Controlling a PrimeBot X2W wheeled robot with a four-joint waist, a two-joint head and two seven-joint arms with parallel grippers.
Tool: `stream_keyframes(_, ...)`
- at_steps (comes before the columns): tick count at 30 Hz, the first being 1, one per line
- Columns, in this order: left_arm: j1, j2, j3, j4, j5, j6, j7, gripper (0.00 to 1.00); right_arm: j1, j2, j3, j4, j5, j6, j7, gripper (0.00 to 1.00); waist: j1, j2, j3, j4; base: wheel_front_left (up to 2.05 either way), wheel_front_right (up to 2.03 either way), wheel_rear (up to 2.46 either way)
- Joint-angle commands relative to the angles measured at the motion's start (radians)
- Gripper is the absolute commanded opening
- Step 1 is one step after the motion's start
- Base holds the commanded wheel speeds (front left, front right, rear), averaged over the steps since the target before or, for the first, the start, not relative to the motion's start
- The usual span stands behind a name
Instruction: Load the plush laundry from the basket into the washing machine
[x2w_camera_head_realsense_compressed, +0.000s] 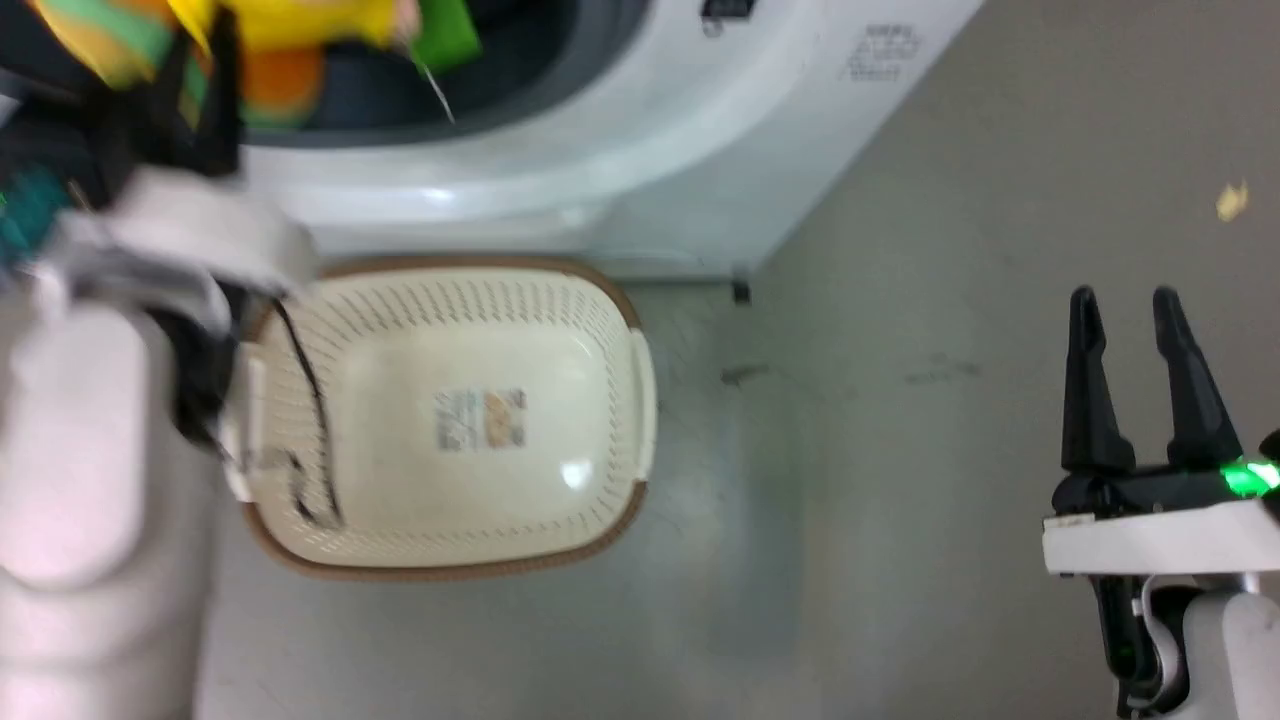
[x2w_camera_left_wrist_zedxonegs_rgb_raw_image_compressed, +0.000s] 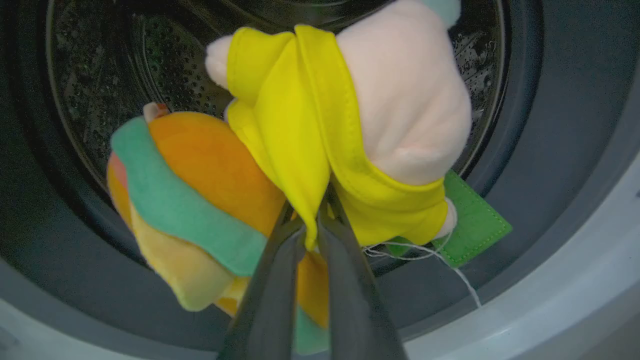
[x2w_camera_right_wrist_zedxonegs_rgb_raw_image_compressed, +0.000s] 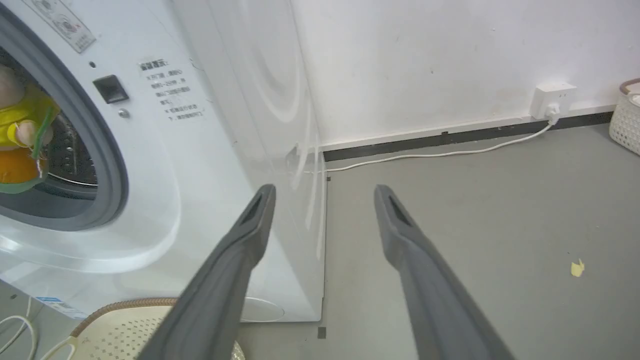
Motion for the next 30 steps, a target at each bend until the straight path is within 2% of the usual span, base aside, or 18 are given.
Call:
stream_keyframes(1,-0.049,0.019,0.005,0.007,0.011,-0.006,0.018,0.0,-0.018,-0.001,0.0,-0.003,0.009,-0.001,-0.005,1.0,-0.0003,0.0,0.101,-0.066,0.0,0.0,0.0)
stream_keyframes(8,-0.362,0.146,-0.006,0.161,0.042,-0.045,0.161,0.0,-0.07,-0.001,0.009,0.008,0.058,-0.001,-0.005,1.0,-0.0003,0.0,0.212,-0.128,0.0,0.0,0.0)
stream_keyframes(14,-0.588,0.215,-0.06,0.335,0.096,-0.062,0.216,0.0,-0.105,-0.001,0.035,0.019,0.098,-0.001,-0.005,1.0,-0.0003,0.0,0.265,-0.169,0.0,0.0,0.0)
stream_keyframes(21,-0.705,0.256,-0.133,0.521,0.148,-0.073,0.266,0.0,-0.12,-0.001,0.06,0.024,0.123,-0.001,-0.005,1.0,-0.0003,0.0,0.29,-0.191,0.0,0.0,0.0)
stream_keyframes(22,-0.724,0.255,-0.164,0.571,0.152,-0.077,0.257,0.0,-0.123,-0.001,0.06,0.026,0.125,-0.001,-0.005,1.0,-0.0003,0.0,0.294,-0.189,0.0,0.0,0.0)
stream_keyframes(27,-0.73,0.241,-0.206,0.644,0.14,-0.081,0.225,0.0,-0.129,-0.001,0.05,0.03,0.113,-0.001,-0.005,1.0,-0.0003,0.0,0.275,-0.173,0.0,0.0,0.0)
stream_keyframes(28,-0.725,0.238,-0.212,0.658,0.136,-0.081,0.215,0.22,-0.13,-0.001,0.047,0.03,0.109,-0.001,-0.005,1.0,-0.0003,0.0,0.266,-0.168,0.0,0.0,0.0)
stream_keyframes(29,-0.718,0.234,-0.218,0.671,0.132,-0.082,0.204,0.92,-0.13,-0.001,0.043,0.03,0.105,-0.001,-0.005,1.0,-0.0003,0.0,0.254,-0.163,0.0,0.0,0.0)
stream_keyframes(30,-0.71,0.23,-0.223,0.683,0.128,-0.082,0.19,1.0,-0.129,-0.001,0.04,0.03,0.099,-0.001,-0.005,1.0,-0.0003,0.0,0.241,-0.157,0.0,0.0,0.0)
